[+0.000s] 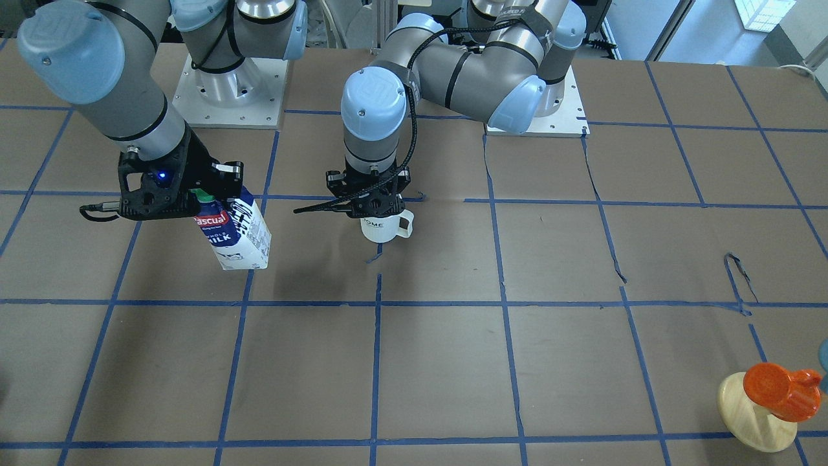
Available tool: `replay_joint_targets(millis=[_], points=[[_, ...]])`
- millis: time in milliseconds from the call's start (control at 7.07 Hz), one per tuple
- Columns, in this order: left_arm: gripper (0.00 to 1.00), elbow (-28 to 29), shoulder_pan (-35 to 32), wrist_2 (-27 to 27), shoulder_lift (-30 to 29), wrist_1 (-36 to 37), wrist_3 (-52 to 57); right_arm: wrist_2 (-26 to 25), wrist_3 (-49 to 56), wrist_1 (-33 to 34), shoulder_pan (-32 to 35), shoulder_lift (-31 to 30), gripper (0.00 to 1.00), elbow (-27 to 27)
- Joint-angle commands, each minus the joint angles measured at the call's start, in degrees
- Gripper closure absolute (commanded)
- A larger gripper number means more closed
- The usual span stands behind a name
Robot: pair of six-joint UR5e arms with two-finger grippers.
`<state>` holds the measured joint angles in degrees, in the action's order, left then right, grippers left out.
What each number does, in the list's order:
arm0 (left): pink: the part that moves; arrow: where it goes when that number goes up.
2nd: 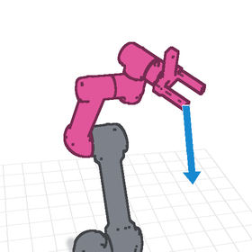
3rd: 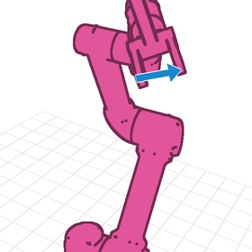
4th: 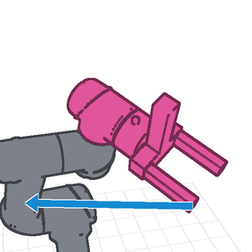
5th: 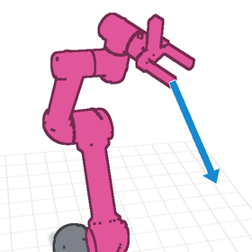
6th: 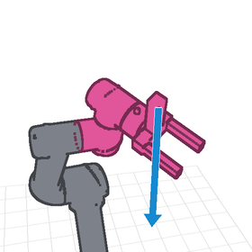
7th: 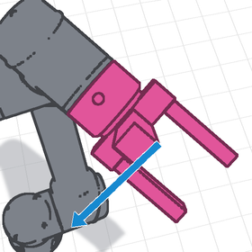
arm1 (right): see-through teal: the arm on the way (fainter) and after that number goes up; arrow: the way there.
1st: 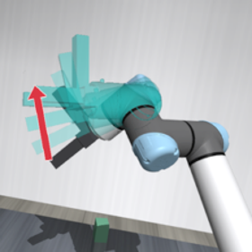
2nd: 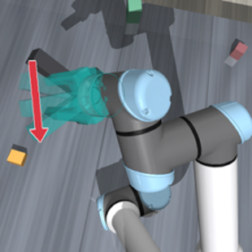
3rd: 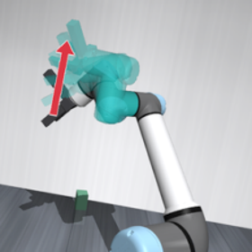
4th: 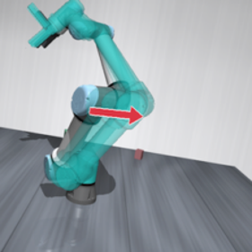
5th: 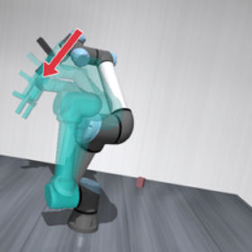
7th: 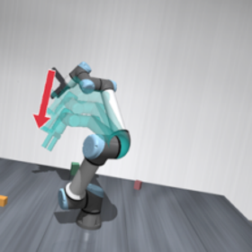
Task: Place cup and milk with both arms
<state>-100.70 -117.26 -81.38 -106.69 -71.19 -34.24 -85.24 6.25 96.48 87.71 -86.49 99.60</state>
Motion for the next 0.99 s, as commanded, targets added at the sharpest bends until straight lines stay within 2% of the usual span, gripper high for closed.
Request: replay_joint_targets(millis=[0, 142, 425, 566, 849], points=[[0.0, 3.4, 3.1, -0.6, 4.9, -1.6, 4.8, 0.2, -1.6, 0.0, 1.7, 0.0, 0.87, 0.2], [0.0, 5.7, 4.6, -1.1, 7.2, -2.7, 6.2, 0.2, -5.9, 0.0, 4.5, 0.2, 0.88, 0.5], [0.0, 7.1, 11.7, -5.0, 12.5, -13.7, 21.3, 0.2, -12.7, 0.1, 10.7, 1.1, 0.91, 0.9], [0.0, 8.1, 15.3, -6.2, 15.1, -14.6, 22.9, 0.2, -18.5, 0.3, 13.0, 1.2, 0.91, 0.9], [0.0, 14.3, 22.7, -7.4, 16.3, -23.1, 26.3, -0.1, -25.2, 0.5, 18.4, 2.7, 0.92, 0.9]])
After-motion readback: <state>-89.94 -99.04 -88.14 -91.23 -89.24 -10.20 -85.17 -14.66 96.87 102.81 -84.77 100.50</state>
